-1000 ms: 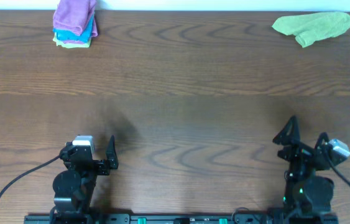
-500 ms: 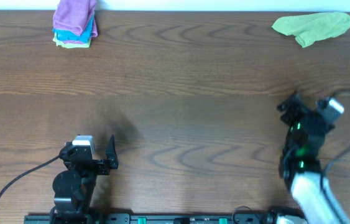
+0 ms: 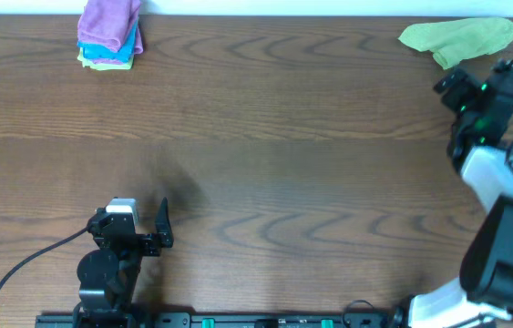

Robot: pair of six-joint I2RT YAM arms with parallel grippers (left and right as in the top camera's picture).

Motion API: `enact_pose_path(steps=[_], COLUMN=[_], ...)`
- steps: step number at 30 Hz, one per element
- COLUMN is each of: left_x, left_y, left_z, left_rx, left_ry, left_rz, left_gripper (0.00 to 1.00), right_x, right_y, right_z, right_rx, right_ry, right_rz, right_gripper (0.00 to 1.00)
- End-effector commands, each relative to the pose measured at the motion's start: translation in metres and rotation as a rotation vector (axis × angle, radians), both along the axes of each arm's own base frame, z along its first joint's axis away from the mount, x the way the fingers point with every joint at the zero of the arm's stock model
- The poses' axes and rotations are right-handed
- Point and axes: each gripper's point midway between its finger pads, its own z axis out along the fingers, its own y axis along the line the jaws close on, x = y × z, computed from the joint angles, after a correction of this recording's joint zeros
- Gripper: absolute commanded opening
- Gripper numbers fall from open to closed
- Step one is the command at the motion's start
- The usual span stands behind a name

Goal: Fold the cloth
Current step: 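Reach the right gripper to the crumpled green cloth at back right, then grasp the green cloth with the right gripper and lift it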

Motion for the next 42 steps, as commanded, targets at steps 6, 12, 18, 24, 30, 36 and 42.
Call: enact_pose_path(steps=[6, 12, 18, 24, 30, 36, 42], left_x=[0.0, 0.0, 0.0, 0.0, 0.0, 0.0, 0.0], left_y=[0.003, 0.003, 0.003, 0.003, 0.003, 0.003, 0.003], left_z=[-0.011, -0.011, -0.011, -0.011, -0.011, -0.011, -0.011], left_rx=[0.002, 0.002, 0.002, 0.002, 0.002, 0.002, 0.002], left_ry=[0.026, 0.026, 0.026, 0.026, 0.026, 0.026, 0.026], left_rz=[0.015, 0.015, 0.015, 0.015, 0.015, 0.015, 0.015], left_gripper=[0.95, 0.95, 0.95, 0.95, 0.95, 0.95, 0.95], right_x=[0.078, 0.12, 0.141, 0.146, 0.145, 0.153, 0.146], right_y=[-0.007, -0.014, -0.018, -0.023, -0.029, -0.022, -0.03], right_z=[-0.015, -0.042, -0.077, -0.1, -0.103, -0.088, -0.096], right_rx=[0.071, 0.121, 0.173, 0.188, 0.179, 0.19, 0.193], right_ry=[0.001, 0.0, 0.018, 0.033, 0.038, 0.003, 0.07], right_rz=[0.143, 0.17, 0.166, 0.147, 0.123, 0.173, 0.125], right_gripper=[0.99, 0.93, 0.89, 0.7, 0.2, 0.01, 0.5])
